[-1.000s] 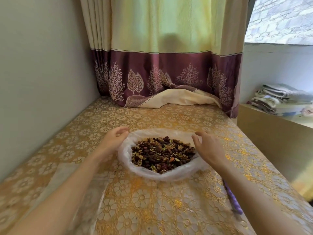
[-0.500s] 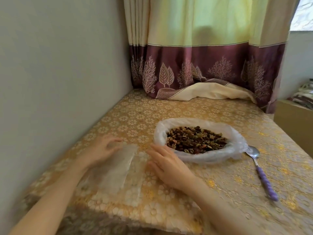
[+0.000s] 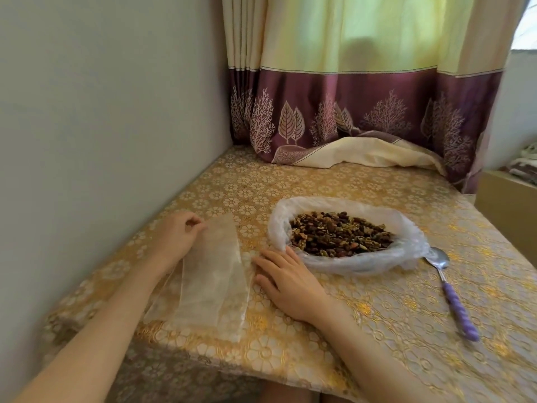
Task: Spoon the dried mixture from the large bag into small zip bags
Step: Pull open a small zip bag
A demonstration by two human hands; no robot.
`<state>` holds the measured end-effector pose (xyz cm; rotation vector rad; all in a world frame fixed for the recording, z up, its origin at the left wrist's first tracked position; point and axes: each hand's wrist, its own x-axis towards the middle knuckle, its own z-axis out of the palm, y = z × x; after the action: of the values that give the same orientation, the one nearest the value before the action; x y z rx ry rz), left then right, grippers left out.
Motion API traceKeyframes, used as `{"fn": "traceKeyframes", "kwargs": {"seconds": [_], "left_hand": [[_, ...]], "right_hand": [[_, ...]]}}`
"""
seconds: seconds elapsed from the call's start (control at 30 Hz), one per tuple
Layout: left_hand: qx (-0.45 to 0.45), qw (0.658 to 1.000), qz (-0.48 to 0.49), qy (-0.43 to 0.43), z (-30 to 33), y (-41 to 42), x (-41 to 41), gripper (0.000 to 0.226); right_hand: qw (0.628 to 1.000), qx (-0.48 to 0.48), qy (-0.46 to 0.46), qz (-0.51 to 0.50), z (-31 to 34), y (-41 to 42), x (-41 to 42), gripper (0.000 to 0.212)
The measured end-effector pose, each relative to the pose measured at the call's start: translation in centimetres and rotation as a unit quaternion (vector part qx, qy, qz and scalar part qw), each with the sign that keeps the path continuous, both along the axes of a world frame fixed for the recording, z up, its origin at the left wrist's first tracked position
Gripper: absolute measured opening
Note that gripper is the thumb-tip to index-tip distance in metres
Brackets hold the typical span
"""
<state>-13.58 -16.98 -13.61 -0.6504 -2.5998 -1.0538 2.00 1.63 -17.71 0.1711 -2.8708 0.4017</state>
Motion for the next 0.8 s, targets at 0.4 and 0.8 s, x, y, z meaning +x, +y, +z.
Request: {"fn": "traceKeyframes", "kwargs": {"seconds": [0.4,0.8], "left_hand": [[0.171,0.931,-0.046,0.318,6.4,6.6,6.0,0.003],[0.006,0.956,-0.218,0.196,-1.3,14.2,8.7,0.003]], "right_hand": [[0.699,-0.709,0.062,-0.073,3.3,2.9,1.1,0.030],[0.708,-0.679,0.035,-0.192,4.4,7.6,2.1,0.027]]}}
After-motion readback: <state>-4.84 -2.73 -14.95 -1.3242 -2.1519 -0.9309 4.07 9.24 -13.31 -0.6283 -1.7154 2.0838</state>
